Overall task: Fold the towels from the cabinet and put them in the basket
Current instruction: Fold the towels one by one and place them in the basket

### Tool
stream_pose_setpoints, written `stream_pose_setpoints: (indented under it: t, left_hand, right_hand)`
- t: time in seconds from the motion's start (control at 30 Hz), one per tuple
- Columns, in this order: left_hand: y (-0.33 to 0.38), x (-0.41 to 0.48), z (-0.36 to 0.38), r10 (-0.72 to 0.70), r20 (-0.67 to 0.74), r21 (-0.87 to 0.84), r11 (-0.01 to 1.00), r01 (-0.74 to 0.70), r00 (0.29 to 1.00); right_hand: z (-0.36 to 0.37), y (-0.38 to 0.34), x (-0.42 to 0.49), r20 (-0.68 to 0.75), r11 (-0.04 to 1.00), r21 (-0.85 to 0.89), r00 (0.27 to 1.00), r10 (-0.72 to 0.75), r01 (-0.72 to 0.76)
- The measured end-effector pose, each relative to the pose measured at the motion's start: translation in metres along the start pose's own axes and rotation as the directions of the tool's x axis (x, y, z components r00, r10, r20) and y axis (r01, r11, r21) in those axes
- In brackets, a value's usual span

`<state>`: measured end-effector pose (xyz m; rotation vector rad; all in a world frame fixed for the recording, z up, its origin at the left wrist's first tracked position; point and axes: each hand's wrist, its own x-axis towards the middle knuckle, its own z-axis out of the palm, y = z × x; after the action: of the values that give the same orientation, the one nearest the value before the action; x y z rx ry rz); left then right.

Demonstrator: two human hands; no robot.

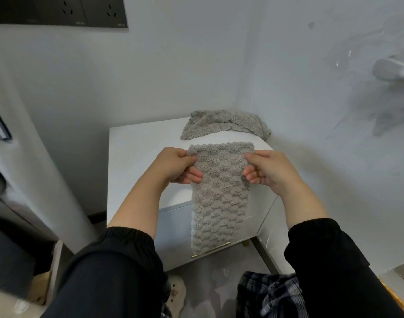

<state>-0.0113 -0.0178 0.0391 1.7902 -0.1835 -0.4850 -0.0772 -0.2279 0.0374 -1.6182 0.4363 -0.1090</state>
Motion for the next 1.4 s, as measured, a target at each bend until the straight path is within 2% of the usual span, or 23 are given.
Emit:
stream_pose_setpoints:
  t: [0.07,0.27,0.5,0.57,0.67,0.8,1.0,1.1,1.27,1.4]
  left_hand:
    - [0.000,0.001,0.000,-0.004,0.007,-0.063,0.998,0.005,1.000]
    - [0.002,0.008,-0.001,0.006,-0.057,-0.170,0.985,-0.016,0.998]
    - [0.003,0.020,-0.005,-0.026,-0.167,-0.295,0.955,-0.025,0.986]
    - [0.002,0.025,-0.005,-0.014,-0.227,-0.301,0.952,-0.056,0.974]
    - [-0.001,0.027,-0.004,0.039,-0.242,-0.268,0.958,-0.106,0.969]
    - [-0.010,0.027,-0.003,0.034,-0.226,-0.132,0.989,-0.065,0.974]
    - [-0.019,0.029,-0.004,0.068,-0.202,0.117,0.992,-0.045,0.977]
    - [-0.018,0.027,-0.003,0.067,-0.189,0.189,0.982,-0.031,0.980]
    - [-0.015,0.026,0.000,0.033,-0.159,0.199,0.980,-0.001,0.987]
    - [-0.018,0.028,0.000,0.020,-0.134,0.252,0.968,0.015,0.991]
  right_hand:
    - [0.000,-0.002,-0.002,0.047,0.995,0.093,0.999,0.024,-0.029]
    - [0.001,-0.003,0.004,0.066,0.958,0.284,0.997,0.028,-0.046]
    - [0.007,-0.009,0.016,0.083,0.921,0.382,0.995,0.053,-0.081]
    - [0.009,-0.009,0.021,0.070,0.936,0.350,0.997,0.009,-0.033]
    - [0.012,-0.004,0.030,0.041,0.969,0.239,0.997,-0.071,0.059]
    - [0.014,0.008,0.035,-0.023,0.998,-0.028,0.998,-0.064,0.063]
    - [0.013,0.017,0.042,-0.099,0.969,-0.236,0.990,-0.102,0.077]
    - [0.013,0.015,0.041,-0.080,0.957,-0.280,0.992,-0.102,0.076]
    - [0.011,0.013,0.039,-0.045,0.942,-0.333,0.997,-0.058,0.040]
    - [0.011,0.016,0.037,-0.012,0.893,-0.444,0.996,-0.086,0.072]
